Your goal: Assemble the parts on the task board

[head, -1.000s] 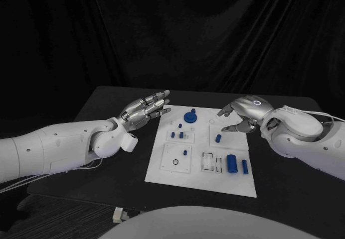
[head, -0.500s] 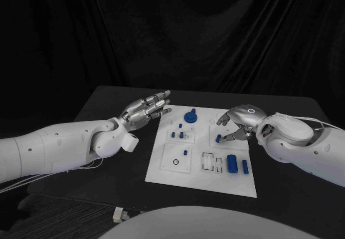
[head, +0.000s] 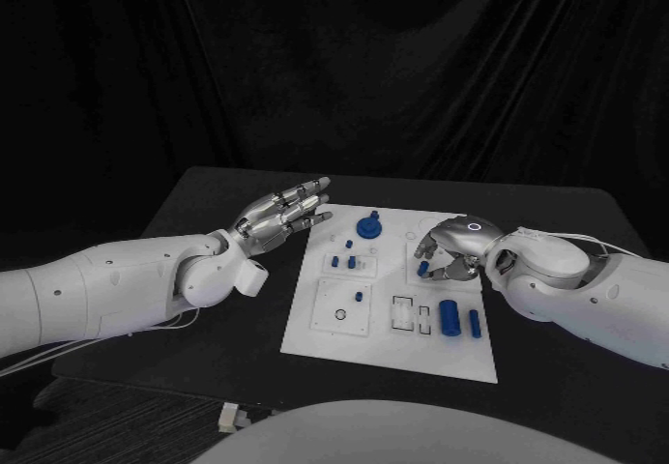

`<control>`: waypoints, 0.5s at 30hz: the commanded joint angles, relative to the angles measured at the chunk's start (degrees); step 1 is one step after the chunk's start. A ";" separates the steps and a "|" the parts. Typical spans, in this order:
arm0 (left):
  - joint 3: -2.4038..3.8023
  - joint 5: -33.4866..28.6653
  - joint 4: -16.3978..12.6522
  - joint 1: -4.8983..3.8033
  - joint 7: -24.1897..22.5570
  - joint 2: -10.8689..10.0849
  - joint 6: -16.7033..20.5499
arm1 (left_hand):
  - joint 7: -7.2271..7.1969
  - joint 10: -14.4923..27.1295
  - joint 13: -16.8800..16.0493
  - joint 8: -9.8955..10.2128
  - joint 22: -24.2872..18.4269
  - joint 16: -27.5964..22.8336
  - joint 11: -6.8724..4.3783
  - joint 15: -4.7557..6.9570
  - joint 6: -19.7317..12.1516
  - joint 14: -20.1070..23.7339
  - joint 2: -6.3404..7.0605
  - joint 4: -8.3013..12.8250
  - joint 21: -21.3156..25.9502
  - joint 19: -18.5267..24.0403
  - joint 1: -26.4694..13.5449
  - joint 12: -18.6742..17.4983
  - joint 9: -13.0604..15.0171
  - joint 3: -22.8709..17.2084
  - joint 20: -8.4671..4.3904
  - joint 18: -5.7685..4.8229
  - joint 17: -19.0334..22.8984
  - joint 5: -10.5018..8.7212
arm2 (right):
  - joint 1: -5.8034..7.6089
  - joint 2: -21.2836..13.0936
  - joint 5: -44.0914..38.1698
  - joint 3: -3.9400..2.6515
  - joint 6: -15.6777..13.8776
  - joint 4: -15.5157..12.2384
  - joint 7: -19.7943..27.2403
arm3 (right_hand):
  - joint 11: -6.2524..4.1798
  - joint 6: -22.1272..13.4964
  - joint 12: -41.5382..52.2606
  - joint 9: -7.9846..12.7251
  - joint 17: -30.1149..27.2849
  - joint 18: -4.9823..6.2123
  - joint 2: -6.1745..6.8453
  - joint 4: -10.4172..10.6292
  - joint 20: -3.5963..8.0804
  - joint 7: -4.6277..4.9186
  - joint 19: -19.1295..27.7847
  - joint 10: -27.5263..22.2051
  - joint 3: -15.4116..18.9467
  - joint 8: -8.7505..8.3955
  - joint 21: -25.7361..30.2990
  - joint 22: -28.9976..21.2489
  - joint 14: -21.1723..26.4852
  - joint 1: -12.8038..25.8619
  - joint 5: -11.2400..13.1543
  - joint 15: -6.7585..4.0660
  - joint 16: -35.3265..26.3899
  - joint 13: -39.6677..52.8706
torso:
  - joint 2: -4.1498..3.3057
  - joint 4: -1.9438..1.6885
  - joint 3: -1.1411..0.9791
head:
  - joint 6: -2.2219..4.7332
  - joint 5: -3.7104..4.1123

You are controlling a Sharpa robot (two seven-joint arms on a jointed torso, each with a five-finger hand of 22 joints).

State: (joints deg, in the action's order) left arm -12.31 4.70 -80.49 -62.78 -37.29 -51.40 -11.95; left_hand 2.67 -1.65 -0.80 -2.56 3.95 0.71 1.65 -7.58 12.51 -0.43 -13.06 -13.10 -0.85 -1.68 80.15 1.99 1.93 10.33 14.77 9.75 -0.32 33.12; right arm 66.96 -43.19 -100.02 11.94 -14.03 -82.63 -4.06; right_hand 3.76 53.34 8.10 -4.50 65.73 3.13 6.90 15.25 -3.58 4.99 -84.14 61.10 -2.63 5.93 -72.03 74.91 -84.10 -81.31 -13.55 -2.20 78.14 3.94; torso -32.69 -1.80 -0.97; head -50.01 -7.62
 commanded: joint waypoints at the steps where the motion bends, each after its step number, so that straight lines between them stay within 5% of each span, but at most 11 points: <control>1: 0.06 -0.33 -0.08 0.14 -1.13 0.24 -1.00 | -0.01 -0.19 -0.05 -0.25 0.02 0.24 -0.10 -0.53 0.54 -0.08 -0.11 0.29 -0.21 -0.02 0.58 0.23 0.05 -0.04 0.26 0.60 -0.06 0.27 | -0.29 0.45 -0.09 -0.03 0.75 0.56 1.74 | 0.05 0.67 0.32 -0.01 0.09 0.66 -0.24 -0.66 0.28 0.05 -1.92 0.61 -0.25 0.07 -0.11 10.05 -2.05 -1.14 -1.50 -0.34 0.47 0.03 | 0.02 -0.01 0.02 | 0.01 0.07; 4: 0.06 -0.33 -0.03 0.21 -1.20 0.29 -1.02 | 0.00 -0.19 -0.04 -0.25 0.01 0.24 -0.09 -0.53 0.54 -0.08 -0.12 0.29 -0.21 -0.02 0.57 0.23 0.05 -0.04 0.27 0.60 -0.06 0.27 | -0.44 0.79 -0.09 -0.03 0.87 0.94 2.06 | 0.04 0.98 0.28 0.00 -0.11 0.67 -0.67 -1.20 0.25 0.03 -1.86 1.03 -0.75 0.06 -0.05 10.03 -1.98 -1.99 -3.84 -0.34 0.43 -0.03 | 0.01 0.01 0.00 | 0.01 0.09; 15: 0.06 -0.33 0.09 0.42 -1.28 0.16 -0.97 | 0.01 -0.19 -0.04 -0.24 -0.07 0.23 -0.07 -0.55 0.46 -0.07 -0.13 0.29 -0.19 0.01 0.57 0.23 0.03 -0.05 0.28 0.60 -0.05 0.27 | -0.76 1.17 -0.09 -0.03 0.33 1.67 3.14 | -0.50 6.78 0.69 -1.48 -0.11 0.68 -1.16 -1.69 0.28 0.02 -1.71 3.85 -2.17 2.53 0.06 10.00 -1.93 -3.65 -4.19 -0.38 0.54 -0.01 | 0.01 0.02 0.00 | 0.01 -0.15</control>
State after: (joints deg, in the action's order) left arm -12.31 4.69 -80.35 -62.48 -37.41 -51.27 -12.20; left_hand 2.67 -1.65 -0.79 -2.56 3.94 0.70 1.65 -7.78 12.51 -0.64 -13.06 -13.10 -0.85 -1.68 80.15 1.98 1.92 10.33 14.77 9.75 -0.32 33.12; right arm 66.35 -42.03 -99.99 11.94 -13.56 -81.02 -1.93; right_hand 3.29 59.74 8.59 -5.87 65.66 3.13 5.78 13.39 -3.58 5.01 -84.14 64.62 -4.52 8.28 -72.12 74.91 -84.10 -84.50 -17.55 -2.20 78.41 3.94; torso -32.68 -1.80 -0.97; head -50.01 -7.71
